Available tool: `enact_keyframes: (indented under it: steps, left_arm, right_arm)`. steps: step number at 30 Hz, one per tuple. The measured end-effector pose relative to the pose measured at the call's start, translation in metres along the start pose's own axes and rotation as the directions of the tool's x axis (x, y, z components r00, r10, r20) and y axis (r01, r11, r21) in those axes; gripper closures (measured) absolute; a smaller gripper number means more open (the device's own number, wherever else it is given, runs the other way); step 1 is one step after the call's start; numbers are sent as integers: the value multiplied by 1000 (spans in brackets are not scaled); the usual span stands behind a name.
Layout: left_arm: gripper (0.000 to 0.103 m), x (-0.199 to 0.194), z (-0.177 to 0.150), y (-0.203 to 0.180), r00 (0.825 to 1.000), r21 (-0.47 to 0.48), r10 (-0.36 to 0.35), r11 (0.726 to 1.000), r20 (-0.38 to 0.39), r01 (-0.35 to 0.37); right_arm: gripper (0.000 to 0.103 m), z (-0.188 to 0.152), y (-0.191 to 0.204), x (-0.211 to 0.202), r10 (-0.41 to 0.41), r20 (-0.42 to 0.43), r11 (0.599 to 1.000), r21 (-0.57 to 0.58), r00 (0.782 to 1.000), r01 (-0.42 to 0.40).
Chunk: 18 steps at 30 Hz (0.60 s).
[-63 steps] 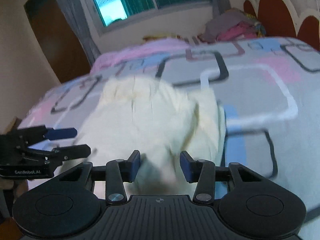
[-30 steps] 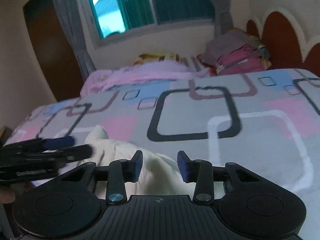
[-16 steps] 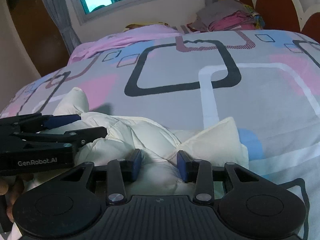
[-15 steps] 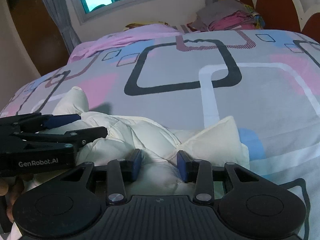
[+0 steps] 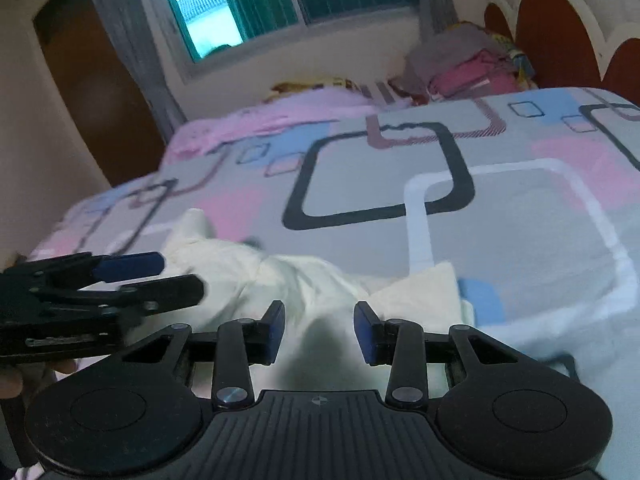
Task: Fold large clothes
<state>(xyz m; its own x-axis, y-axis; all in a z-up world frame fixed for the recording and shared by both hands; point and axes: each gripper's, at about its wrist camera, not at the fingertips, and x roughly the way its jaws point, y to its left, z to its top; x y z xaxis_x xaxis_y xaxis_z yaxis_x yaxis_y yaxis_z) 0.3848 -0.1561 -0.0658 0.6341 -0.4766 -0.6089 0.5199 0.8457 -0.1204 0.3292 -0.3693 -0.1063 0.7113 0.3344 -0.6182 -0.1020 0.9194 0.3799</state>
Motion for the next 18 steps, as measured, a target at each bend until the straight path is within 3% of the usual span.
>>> enact_keyframes:
  steps: [6, 8, 15, 16, 17, 18]
  left_arm:
    - [37, -10, -60, -23, 998, 63, 35, 998, -59, -31]
    - [37, -7, -67, -28, 996, 113, 66, 992, -58, -59]
    - [35, -8, -60, -26, 994, 96, 83, 993, -77, -76]
    - [21, -15, -59, -23, 994, 82, 90, 993, -68, -84]
    - [10, -24, -58, -20, 993, 59, 112, 992, -43, -109]
    - [4, -34, -60, -16, 989, 34, 144, 989, -11, -144]
  right_arm:
    - [65, -48, 0, 5, -21, -63, 1000, -17, 998, 20]
    - [65, -57, 0, 11, -26, -59, 999, -24, 998, 25]
    - [65, -48, -4, 1, -14, -88, 1000, -3, 996, 14]
    - [60, -48, -8, -9, -11, -69, 1000, 19, 998, 12]
    - [29, -47, -15, -19, -9, -40, 999, 40, 999, 11]
    - [15, -48, -24, -33, -4, 7, 998, 64, 1000, 4]
